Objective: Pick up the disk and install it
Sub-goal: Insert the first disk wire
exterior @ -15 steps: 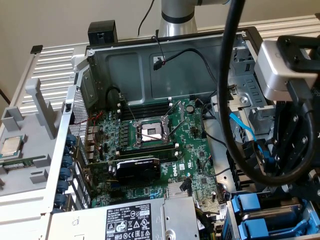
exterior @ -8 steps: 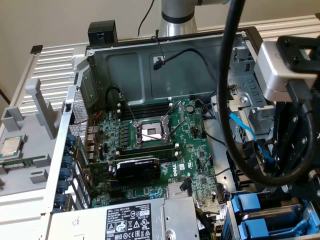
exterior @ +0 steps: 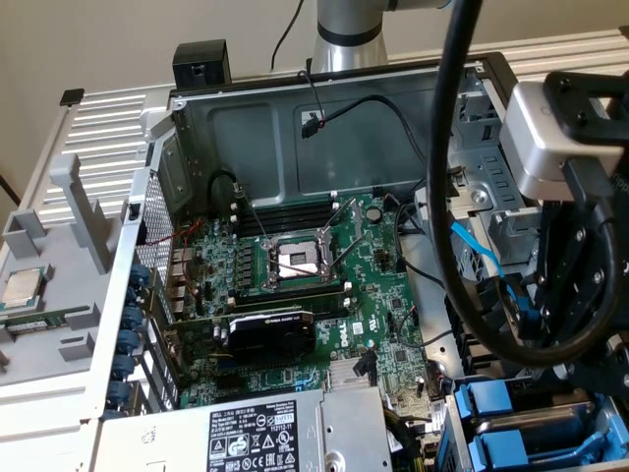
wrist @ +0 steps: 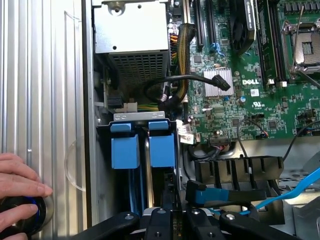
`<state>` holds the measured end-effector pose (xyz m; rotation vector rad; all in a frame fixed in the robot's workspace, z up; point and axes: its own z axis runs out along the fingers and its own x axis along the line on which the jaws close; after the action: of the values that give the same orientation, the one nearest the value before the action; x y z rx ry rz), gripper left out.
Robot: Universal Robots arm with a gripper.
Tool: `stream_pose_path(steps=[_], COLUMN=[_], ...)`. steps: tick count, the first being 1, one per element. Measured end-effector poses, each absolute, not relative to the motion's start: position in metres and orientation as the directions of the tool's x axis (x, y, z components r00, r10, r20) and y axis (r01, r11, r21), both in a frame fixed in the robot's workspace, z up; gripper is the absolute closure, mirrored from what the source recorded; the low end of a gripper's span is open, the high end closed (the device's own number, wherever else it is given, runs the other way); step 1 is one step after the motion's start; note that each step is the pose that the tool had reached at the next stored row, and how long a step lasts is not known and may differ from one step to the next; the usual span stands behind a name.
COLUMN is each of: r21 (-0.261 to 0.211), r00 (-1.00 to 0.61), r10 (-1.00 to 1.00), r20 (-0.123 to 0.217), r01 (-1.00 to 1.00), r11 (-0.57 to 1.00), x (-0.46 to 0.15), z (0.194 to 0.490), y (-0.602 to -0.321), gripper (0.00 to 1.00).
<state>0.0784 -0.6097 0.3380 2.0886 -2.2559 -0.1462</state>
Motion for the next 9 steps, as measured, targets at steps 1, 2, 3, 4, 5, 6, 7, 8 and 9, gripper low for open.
stream_pose_path(steps=[1, 2, 3, 4, 5, 6, 7, 8, 9], r21=[0.113, 0.113, 0.113, 0.113, 0.113, 0.113, 0.113, 0.113, 0.113], r00=[-0.078, -0.078, -0.078, -0.078, -0.078, -0.078, -0.078, -0.078, -0.078], r10=[-0.997, -0.997, -0.997, -0.997, -0.997, -0.997, -0.997, -0.997, -0.997], r20=[-0.018, -0.017, -0.017, -0.017, -0.017, -0.017, -0.017, -0.017, -0.017], r01=[-0.991, -0.991, -0.991, -0.991, -0.991, -0.991, -0.991, -0.991, -0.991], r11=[0.075, 0.075, 0.075, 0.075, 0.075, 0.075, 0.075, 0.075, 0.075], x=[0.0788, 0.079, 0.0791, 0.0794, 0.0795, 0.0795, 0.0796, 0.0796, 0.0796], z=[0.338, 0.3379, 0.338, 0.3379, 0.3379, 0.3379, 0.3379, 0.3378, 0.3378], y=[-0.6097, -0.6097, -0.6097, -0.6096, -0.6096, -0.6096, -0.6096, -0.6097, -0.6097], gripper=[0.83, 0.83, 0.83, 0.83, 0.83, 0.83, 0.83, 0.83, 0.83])
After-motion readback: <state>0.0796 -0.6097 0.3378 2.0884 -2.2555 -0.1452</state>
